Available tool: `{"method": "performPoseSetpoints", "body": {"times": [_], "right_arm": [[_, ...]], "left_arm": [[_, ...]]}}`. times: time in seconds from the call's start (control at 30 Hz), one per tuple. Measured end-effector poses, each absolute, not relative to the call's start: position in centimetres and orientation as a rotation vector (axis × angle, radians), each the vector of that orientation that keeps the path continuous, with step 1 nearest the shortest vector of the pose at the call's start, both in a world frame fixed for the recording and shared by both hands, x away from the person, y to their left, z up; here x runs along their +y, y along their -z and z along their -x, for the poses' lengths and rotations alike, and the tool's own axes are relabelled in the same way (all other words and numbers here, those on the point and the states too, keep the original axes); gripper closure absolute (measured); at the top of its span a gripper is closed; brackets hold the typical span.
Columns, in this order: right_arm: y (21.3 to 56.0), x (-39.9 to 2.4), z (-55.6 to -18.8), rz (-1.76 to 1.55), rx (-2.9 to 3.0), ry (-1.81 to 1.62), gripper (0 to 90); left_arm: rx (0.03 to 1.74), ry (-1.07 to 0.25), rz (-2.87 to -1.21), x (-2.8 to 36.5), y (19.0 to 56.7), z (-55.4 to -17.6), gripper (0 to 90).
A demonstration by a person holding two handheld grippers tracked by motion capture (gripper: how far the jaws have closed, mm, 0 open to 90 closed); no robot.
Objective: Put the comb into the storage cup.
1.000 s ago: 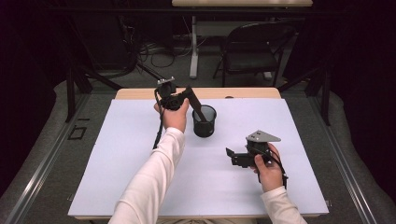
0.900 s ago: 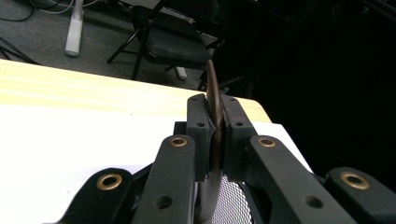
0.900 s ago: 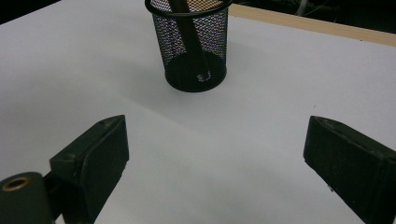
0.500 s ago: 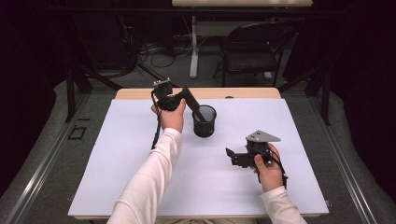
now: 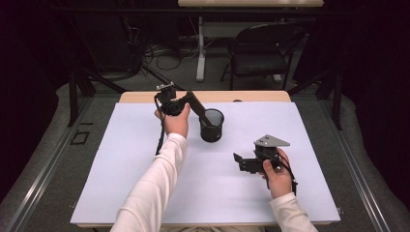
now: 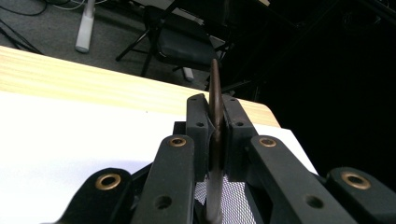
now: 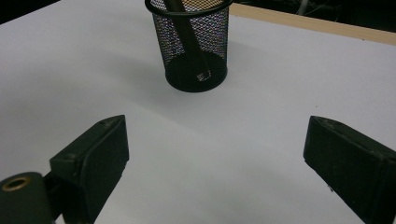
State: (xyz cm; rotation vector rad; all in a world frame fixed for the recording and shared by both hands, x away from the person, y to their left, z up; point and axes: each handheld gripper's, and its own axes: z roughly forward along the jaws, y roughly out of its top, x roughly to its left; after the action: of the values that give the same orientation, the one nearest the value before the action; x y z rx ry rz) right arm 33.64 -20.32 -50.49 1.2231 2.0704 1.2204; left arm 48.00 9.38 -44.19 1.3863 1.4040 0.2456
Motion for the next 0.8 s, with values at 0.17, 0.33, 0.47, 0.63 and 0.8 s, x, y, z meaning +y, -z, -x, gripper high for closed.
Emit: {"method": "performPoseSetpoints", "body": {"times": [0.17, 0.33, 0.47, 0.63, 0.8], "right_arm": [[50.54, -20.23, -33.71, -1.214, 2.07, -1.227, 6.8], [50.55, -20.21, -33.74, -1.212, 2.074, -1.224, 6.8], [50.53, -20.23, -33.7, -1.218, 2.067, -1.227, 6.9], [50.54, -20.23, -33.71, -1.214, 2.069, -1.224, 6.9], [50.52, -20.21, -33.69, -1.213, 2.07, -1.224, 6.9]], "left_arm": [[1.408, -0.246, -1.388, 9.55, 44.27, -47.99, 83.8], [1.418, -0.247, -1.369, 9.7, 44.47, -47.98, 83.6], [1.424, -0.243, -1.364, 9.83, 44.55, -48.0, 83.4], [1.423, -0.24, -1.366, 9.87, 44.55, -48.02, 83.3], [1.422, -0.247, -1.373, 9.88, 44.57, -48.01, 83.0]]}}
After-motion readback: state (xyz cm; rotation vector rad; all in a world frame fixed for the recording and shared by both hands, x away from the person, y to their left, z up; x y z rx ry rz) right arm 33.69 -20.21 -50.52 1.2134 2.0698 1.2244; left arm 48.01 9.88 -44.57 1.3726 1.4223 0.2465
